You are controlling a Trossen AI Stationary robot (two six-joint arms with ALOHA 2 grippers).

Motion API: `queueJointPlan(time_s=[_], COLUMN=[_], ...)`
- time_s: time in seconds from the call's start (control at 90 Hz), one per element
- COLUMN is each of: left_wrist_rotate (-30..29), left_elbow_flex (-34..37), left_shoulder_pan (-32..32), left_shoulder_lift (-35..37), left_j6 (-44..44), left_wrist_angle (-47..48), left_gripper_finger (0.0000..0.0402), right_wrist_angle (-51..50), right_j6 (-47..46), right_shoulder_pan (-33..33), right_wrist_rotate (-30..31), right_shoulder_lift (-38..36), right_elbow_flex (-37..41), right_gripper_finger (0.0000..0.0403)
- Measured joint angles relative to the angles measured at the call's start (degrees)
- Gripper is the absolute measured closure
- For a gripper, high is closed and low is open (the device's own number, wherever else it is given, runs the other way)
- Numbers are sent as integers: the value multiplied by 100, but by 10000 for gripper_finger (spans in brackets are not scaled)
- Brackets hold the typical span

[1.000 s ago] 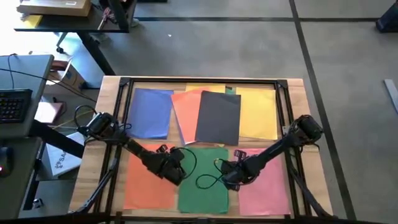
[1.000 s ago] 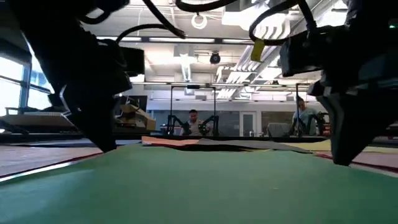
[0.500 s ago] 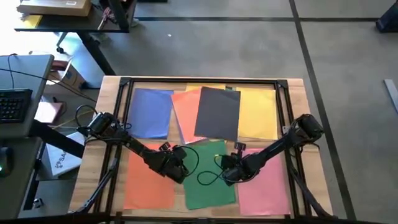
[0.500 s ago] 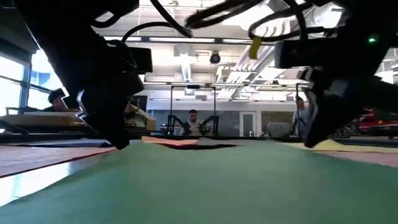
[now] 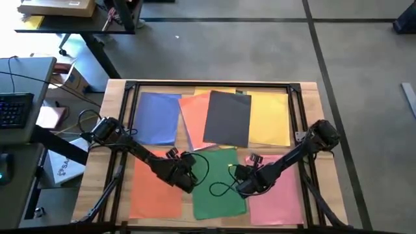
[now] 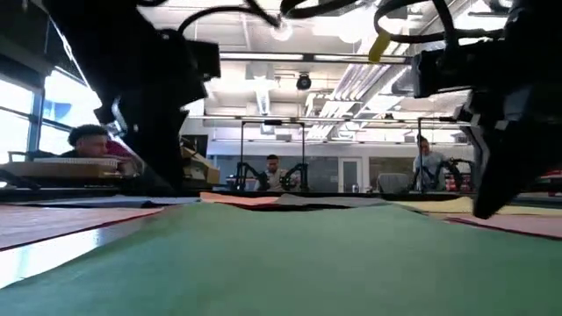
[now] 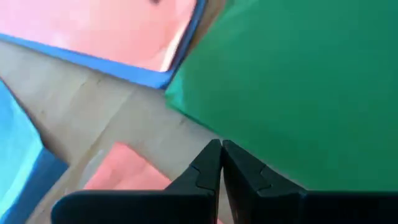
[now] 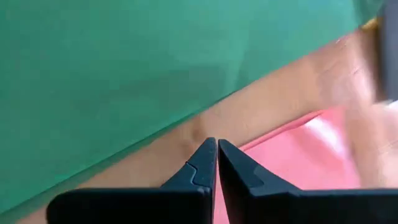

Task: Organize paper
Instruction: Stack the green paper under the black paper on the bottom green paper

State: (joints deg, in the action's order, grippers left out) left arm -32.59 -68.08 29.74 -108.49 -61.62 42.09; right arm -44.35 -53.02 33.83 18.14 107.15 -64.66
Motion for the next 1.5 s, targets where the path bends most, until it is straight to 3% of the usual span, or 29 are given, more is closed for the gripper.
queueJointPlan(time_s=[0.2,0.389,0.7,0.889,1.5], left_wrist_rotate=[785,1050,946,1261,1240], left_elbow_flex=[-6,-4,-8,-4,-11], left_shoulder_pan=[327,731,1085,1086,1083], left_shoulder_lift=[0,0,-81,-347,-515], left_j6=[-727,-1239,-1231,-1274,-1274], left_wrist_angle=[4,-198,-1538,-1678,-1978], left_gripper_finger=[401,401,401,401,402], right_wrist_angle=[515,854,751,900,1499], right_j6=[-102,-412,-1005,-1001,-1145], right_shoulder_pan=[233,382,565,577,644], right_wrist_rotate=[-266,-394,-478,-491,-798], right_shoulder_lift=[0,-2,41,230,258], right_elbow_flex=[-2,-9,-9,-31,-13], right_gripper_finger=[403,403,403,403,403])
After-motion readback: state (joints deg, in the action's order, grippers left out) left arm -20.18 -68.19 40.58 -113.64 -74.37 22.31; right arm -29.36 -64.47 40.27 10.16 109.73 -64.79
